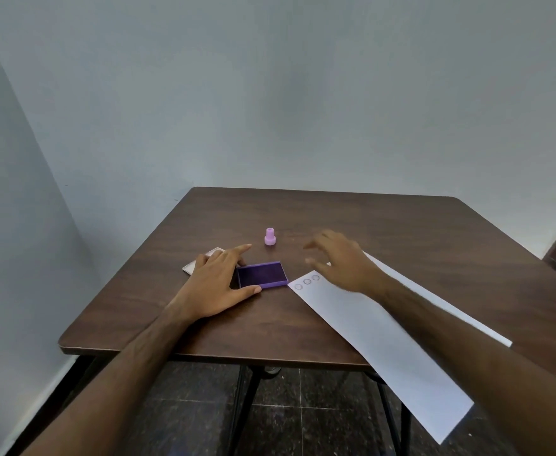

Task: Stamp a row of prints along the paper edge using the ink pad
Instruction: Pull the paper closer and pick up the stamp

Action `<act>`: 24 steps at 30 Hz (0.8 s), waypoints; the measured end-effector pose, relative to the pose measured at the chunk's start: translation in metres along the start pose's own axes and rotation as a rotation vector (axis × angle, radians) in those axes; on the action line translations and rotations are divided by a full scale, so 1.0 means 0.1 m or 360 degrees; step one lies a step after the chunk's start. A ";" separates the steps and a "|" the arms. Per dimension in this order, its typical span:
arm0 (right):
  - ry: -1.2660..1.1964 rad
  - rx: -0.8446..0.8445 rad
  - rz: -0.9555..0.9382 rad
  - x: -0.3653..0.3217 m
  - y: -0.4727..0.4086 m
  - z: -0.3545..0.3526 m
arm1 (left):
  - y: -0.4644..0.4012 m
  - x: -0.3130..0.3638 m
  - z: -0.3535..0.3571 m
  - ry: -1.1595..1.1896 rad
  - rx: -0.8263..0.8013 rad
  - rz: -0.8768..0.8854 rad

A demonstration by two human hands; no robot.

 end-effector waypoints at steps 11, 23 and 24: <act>-0.0091 -0.0092 -0.0049 -0.28 -1.29 0.35 | 0.02 0.02 -0.04 -0.0038 0.0044 -0.0051; -0.1784 0.0273 0.0060 0.06 -1.05 0.41 | -0.24 -0.05 -0.12 0.0131 0.0293 -0.0100; -0.1831 0.0262 0.0045 0.08 -1.04 0.44 | -0.35 -0.04 -0.14 0.0186 0.0315 -0.0083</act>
Point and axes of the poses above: each hand's wrist, its own y-axis away from the middle knuckle, its own z-axis out of the palm, x = y × z, the point moved 2 cm from there along -y, towards the middle knuckle, and after that the axes turned 7 degrees about -x, right-handed, at the moved point
